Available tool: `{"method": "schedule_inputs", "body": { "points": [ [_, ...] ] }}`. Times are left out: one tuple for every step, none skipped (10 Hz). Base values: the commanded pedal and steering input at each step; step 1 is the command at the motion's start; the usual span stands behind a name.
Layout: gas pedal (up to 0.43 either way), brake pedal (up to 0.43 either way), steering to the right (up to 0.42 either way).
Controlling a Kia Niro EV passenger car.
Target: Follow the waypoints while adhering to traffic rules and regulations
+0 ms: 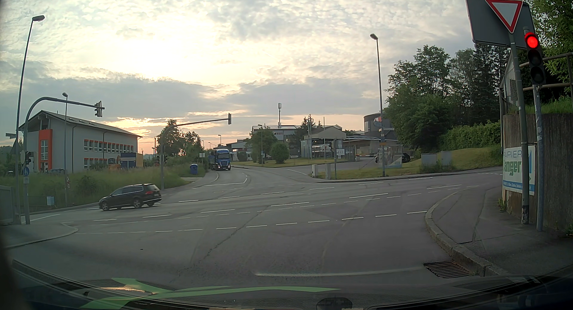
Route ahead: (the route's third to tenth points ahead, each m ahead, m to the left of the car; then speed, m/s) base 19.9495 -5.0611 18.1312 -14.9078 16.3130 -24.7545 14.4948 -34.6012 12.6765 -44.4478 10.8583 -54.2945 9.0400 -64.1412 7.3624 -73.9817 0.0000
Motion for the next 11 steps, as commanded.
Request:
{"method": "schedule_inputs", "body": {
  "points": [
    [0.0,0.402,0.004],
    [0.0,0.396,0.004],
    [0.0,0.396,0.004],
    [0.0,0.396,0.004],
    [0.0,0.402,0.004],
    [0.0,0.396,0.004],
    [0.0,0.402,0.004],
    [0.0,0.396,0.004],
    [0.0,0.402,0.004],
    [0.0,0.396,0.004],
    [0.0,0.396,0.004]
  ]
}}
